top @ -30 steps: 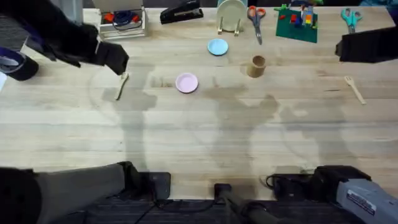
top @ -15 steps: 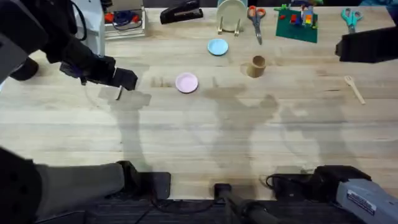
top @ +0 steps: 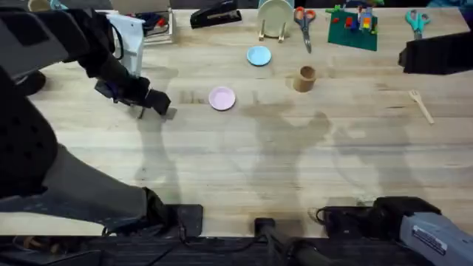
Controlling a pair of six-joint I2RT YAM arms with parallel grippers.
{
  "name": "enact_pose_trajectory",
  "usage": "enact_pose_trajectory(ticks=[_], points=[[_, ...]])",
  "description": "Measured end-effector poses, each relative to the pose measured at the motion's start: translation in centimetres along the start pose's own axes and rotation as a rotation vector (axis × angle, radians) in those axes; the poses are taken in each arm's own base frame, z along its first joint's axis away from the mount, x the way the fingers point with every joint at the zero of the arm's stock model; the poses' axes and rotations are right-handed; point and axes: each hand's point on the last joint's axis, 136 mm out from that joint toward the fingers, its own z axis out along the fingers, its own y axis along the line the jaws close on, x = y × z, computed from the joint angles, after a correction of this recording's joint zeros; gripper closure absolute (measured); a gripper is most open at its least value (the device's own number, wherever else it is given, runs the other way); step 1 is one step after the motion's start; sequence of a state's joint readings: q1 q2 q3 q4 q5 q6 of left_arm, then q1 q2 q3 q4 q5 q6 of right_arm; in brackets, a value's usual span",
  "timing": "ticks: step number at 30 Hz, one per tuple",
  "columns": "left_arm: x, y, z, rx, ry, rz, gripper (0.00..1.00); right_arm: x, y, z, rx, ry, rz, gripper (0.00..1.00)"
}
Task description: Pick up a utensil and set it on the pink plate, then put the other utensil in the container.
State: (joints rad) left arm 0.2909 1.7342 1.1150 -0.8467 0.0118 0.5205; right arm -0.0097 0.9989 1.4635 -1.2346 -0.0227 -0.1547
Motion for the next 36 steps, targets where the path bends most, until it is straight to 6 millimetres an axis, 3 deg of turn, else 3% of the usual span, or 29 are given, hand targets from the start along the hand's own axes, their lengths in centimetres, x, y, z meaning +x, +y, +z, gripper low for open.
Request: enact_pose_trajectory(ticks=[15, 20, 22, 36], points=[[-1.4, 0.5, 0.5, 0.033, -0.06, -0.028, 0.007, 0.0, 0.0, 0.0, 0.0, 0.0, 0.0, 0.007], [-5.4, 1.6, 0.8, 0.033, -0.225, -0.041, 0.007, 0.0, 0.0, 0.0, 0.0, 0.0, 0.0, 0.006], [-6.1, 1.8, 0.9, 0.04, -0.247, -0.045, 0.007, 0.0, 0.0, 0.0, 0.0, 0.0, 0.0, 0.007], [-5.3, 1.5, 1.1, 0.071, -0.182, -0.057, 0.007, 0.0, 0.0, 0.0, 0.0, 0.0, 0.0, 0.006]])
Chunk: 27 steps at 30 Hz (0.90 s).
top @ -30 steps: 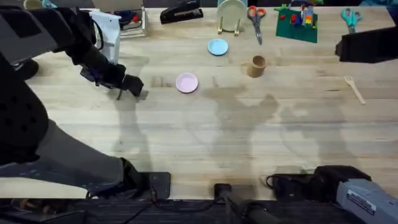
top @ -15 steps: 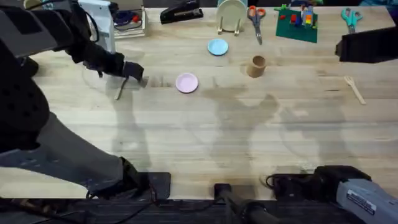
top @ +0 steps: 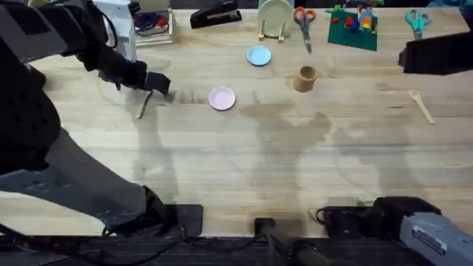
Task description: Pick up a utensil and set it on the pink plate, then put the other utensil in the container.
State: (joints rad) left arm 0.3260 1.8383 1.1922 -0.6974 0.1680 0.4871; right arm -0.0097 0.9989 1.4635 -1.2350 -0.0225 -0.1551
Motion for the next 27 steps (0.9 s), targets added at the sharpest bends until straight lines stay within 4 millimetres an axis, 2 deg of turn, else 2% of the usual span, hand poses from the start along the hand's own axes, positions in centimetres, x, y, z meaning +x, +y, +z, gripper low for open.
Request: enact_pose_trajectory(ticks=[10, 27], points=[[1.8, -0.6, -0.4, 0.012, 0.09, -0.009, 0.008, 0.0, 0.0, 0.0, 0.0, 0.0, 0.0, 0.006], [2.8, -0.8, -0.6, -0.005, 0.141, -0.079, 0.007, 0.0, 0.0, 0.0, 0.0, 0.0, -0.003, 0.006]])
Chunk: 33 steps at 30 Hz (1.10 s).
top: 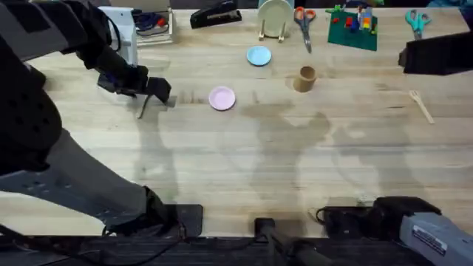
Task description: Pick up a utensil and set it on the pink plate, then put the other utensil in the container.
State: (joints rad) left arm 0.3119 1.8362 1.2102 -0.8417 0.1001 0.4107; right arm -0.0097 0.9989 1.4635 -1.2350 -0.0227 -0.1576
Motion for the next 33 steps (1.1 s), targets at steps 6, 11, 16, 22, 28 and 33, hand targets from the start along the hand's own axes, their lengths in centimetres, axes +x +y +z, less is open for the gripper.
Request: enact_pose_trajectory(ticks=[6, 11, 16, 22, 28, 33], points=[[0.0, 0.0, 0.0, 0.0, 0.0, 0.0, 0.007, 0.0, 0.0, 0.0, 0.0, 0.0, 0.0, 0.006], [0.3, 0.1, -0.1, -0.008, 0.013, -0.018, 0.197, 0.0, 0.0, 0.0, 0.0, 0.0, 0.0, 0.007], [0.8, 0.1, -0.1, -0.009, 0.031, -0.045, 0.471, 0.0, 0.0, 0.0, 0.0, 0.0, 0.0, 0.007], [1.2, -0.3, -0.2, 0.017, 0.041, -0.07, 0.836, 0.0, 0.0, 0.0, 0.0, 0.0, 0.0, 0.006], [1.2, -0.6, -0.3, 0.028, 0.039, -0.075, 0.947, 0.0, 0.0, 0.0, 0.0, 0.0, 0.0, 0.006], [1.0, -0.6, -0.3, 0.027, 0.029, -0.076, 0.951, 0.0, 0.0, 0.0, 0.0, 0.0, 0.0, 0.006]])
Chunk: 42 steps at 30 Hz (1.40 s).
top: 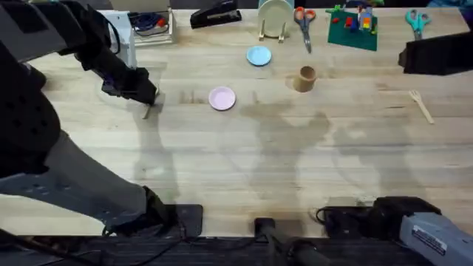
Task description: Pick up a utensil and set it on the pink plate, then put the other utensil in the container.
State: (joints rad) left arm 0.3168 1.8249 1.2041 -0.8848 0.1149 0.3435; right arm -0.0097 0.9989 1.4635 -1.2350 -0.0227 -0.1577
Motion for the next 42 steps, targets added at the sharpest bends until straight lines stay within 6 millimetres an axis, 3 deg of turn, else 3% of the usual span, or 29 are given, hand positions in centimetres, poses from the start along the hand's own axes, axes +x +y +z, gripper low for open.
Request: enact_pose_trajectory(ticks=[12, 16, 19, 25, 31, 35, 42], points=[[-0.6, -0.2, -0.3, 0.007, 0.041, 0.01, 0.961, 0.0, 0.0, 0.0, 0.0, 0.0, 0.0, 0.006], [-1.0, -1.5, -0.3, 0.028, 0.094, 0.045, 0.962, 0.0, 0.0, 0.0, 0.0, 0.0, 0.0, 0.008], [-1.7, -3.1, -1.0, 0.044, 0.127, 0.097, 0.961, 0.0, 0.0, 0.0, 0.0, 0.0, 0.0, 0.006], [-4.8, -6.5, -4.5, 0.038, 0.083, 0.208, 0.961, 0.0, 0.0, 0.0, 0.0, 0.0, 0.0, 0.006], [-6.7, -11.2, -7.1, 0.037, 0.043, 0.337, 0.961, 0.0, 0.0, 0.0, 0.0, 0.0, 0.0, 0.007], [-6.9, -15.0, -7.5, 0.044, 0.035, 0.436, 0.961, 0.0, 0.0, 0.0, 0.0, 0.0, 0.0, 0.006], [-5.5, -21.2, -7.1, 0.064, 0.051, 0.599, 0.96, 0.0, 0.0, 0.0, 0.0, 0.0, 0.0, 0.008]])
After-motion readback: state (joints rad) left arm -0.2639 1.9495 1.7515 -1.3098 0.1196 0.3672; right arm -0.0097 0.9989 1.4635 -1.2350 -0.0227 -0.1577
